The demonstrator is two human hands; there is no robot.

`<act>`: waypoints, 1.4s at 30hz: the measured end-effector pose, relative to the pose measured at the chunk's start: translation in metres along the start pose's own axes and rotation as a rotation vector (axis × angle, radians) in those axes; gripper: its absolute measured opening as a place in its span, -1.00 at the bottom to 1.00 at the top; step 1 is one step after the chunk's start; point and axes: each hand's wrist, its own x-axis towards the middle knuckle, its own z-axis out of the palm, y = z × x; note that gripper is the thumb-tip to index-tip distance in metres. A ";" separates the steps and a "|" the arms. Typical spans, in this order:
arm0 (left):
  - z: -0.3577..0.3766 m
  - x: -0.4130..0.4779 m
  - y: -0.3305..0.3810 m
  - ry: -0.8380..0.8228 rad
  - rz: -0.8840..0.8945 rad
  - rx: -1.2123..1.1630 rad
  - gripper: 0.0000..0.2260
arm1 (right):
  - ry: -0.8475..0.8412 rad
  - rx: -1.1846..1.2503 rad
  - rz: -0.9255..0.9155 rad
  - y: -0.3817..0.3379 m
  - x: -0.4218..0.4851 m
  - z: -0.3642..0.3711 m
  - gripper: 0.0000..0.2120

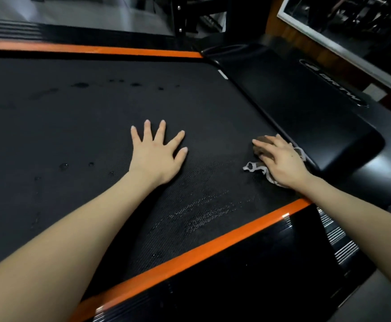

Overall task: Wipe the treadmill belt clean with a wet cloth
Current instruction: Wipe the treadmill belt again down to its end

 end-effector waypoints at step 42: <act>-0.003 0.021 -0.016 -0.004 -0.010 -0.053 -0.39 | -0.038 0.066 -0.454 -0.019 0.000 0.002 -0.47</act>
